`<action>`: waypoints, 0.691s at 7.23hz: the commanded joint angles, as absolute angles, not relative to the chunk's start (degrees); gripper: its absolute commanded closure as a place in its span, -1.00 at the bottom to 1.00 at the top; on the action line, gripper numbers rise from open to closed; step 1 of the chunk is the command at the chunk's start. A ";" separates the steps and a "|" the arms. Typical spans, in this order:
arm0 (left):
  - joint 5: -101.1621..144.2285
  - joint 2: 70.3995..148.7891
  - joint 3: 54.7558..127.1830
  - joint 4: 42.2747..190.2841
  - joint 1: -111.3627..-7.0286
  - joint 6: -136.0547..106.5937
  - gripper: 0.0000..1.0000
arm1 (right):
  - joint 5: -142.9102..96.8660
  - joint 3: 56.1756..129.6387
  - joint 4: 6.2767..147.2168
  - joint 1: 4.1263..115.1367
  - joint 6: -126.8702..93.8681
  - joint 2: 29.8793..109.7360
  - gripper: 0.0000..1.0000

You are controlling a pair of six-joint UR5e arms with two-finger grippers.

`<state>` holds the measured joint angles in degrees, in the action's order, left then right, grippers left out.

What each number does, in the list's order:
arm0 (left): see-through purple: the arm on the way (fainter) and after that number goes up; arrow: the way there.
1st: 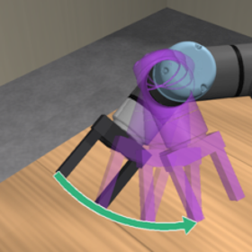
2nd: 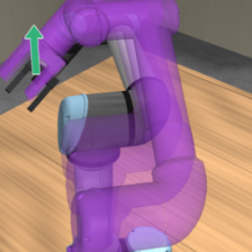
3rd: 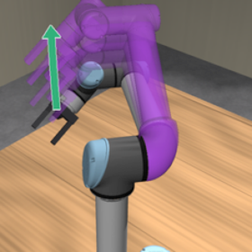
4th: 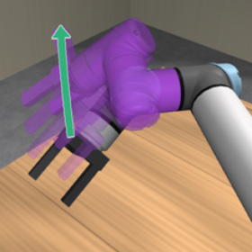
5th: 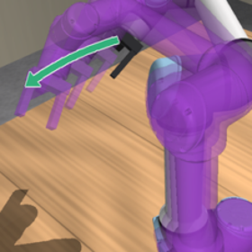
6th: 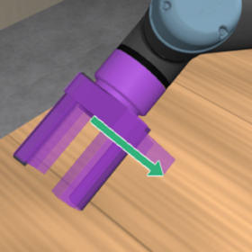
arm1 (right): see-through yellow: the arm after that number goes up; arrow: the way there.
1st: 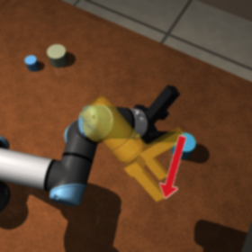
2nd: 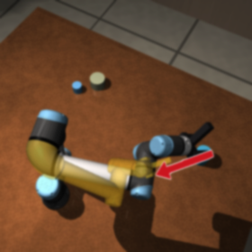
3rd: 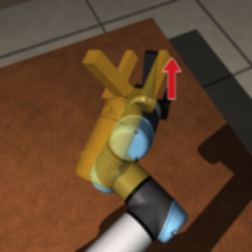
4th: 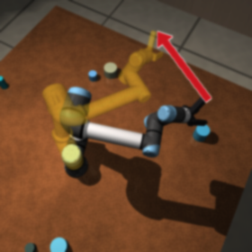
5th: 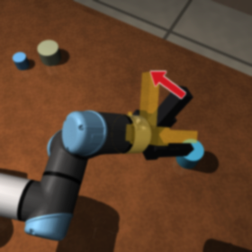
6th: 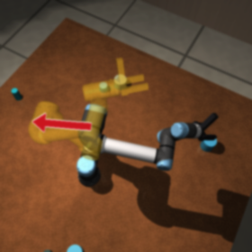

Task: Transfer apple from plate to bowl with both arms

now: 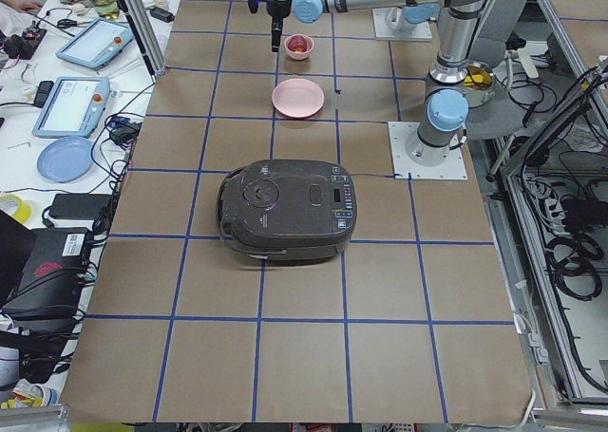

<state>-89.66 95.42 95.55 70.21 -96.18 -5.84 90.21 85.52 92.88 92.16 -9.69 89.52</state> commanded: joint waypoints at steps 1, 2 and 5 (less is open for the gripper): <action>-90.96 91.86 95.19 75.11 -91.15 0.08 -1.00 | 90.18 85.52 92.99 92.20 -9.76 89.47 -1.00; -93.32 91.15 94.05 79.24 -90.19 0.44 -1.00 | 90.26 85.52 93.08 92.20 -9.67 89.47 -1.00; -93.43 90.36 90.17 87.59 -86.84 4.03 -1.00 | 90.26 85.52 93.25 92.20 -9.67 89.47 -1.00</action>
